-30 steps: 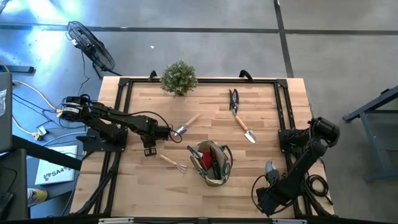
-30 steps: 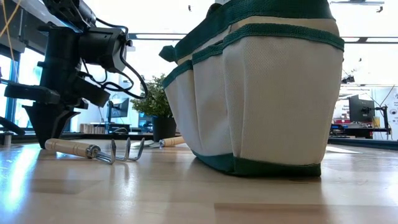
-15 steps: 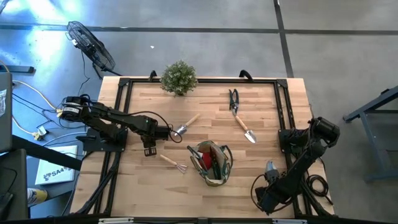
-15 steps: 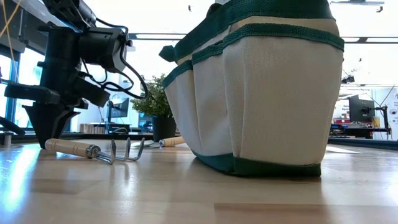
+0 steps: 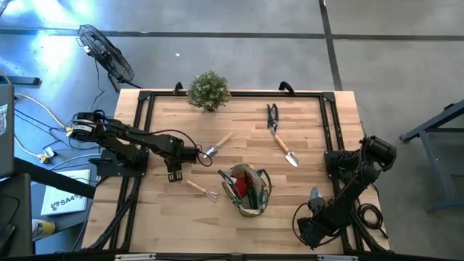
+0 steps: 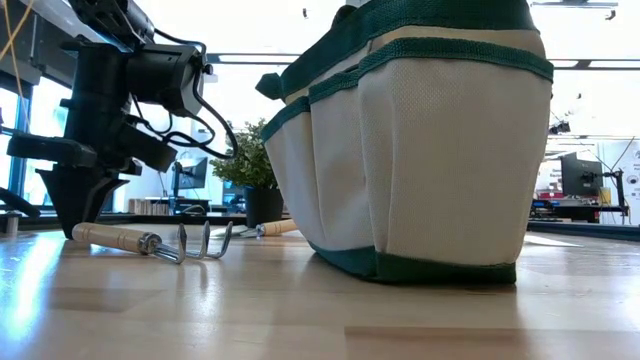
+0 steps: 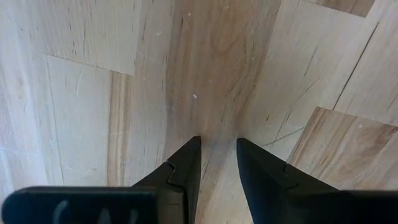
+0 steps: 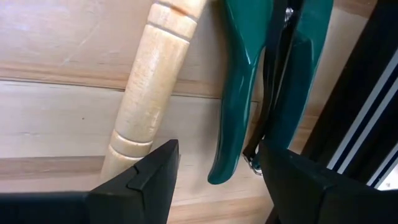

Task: Pick & Place Garden tools in Gardening bag
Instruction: Put the bottom green scissors into the green bag

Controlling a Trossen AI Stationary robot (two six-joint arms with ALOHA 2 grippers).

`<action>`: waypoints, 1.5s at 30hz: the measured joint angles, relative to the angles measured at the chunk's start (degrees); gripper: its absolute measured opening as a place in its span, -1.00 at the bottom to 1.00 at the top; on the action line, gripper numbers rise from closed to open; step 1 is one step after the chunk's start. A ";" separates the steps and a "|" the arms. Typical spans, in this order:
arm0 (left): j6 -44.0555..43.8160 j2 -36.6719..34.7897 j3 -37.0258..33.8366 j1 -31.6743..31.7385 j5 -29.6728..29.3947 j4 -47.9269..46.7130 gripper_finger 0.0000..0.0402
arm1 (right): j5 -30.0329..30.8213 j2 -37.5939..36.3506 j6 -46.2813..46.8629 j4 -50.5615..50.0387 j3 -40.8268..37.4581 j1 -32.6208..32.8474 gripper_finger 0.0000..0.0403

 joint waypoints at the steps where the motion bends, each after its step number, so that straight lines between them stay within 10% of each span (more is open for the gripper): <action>1: 0.00 0.00 0.01 0.00 0.00 0.02 -0.50 | -0.02 0.00 -0.02 0.00 0.00 0.00 0.07; 11: 0.01 0.00 -0.01 -0.01 -0.02 0.10 -0.50 | 0.17 0.03 -0.31 -0.01 -0.09 -0.04 -0.06; 21: 0.00 0.00 0.01 0.01 -0.07 0.54 -0.50 | -0.16 0.22 -2.30 -0.41 -0.23 -0.31 -0.86; 34: 0.00 0.00 0.01 0.00 -0.09 0.74 -0.50 | 0.59 0.20 -4.14 -3.36 0.32 -0.24 -0.87; 45: 0.24 0.00 0.07 0.01 -0.06 -0.73 -0.50 | -0.33 -0.34 -4.50 -27.01 16.36 -0.04 -0.87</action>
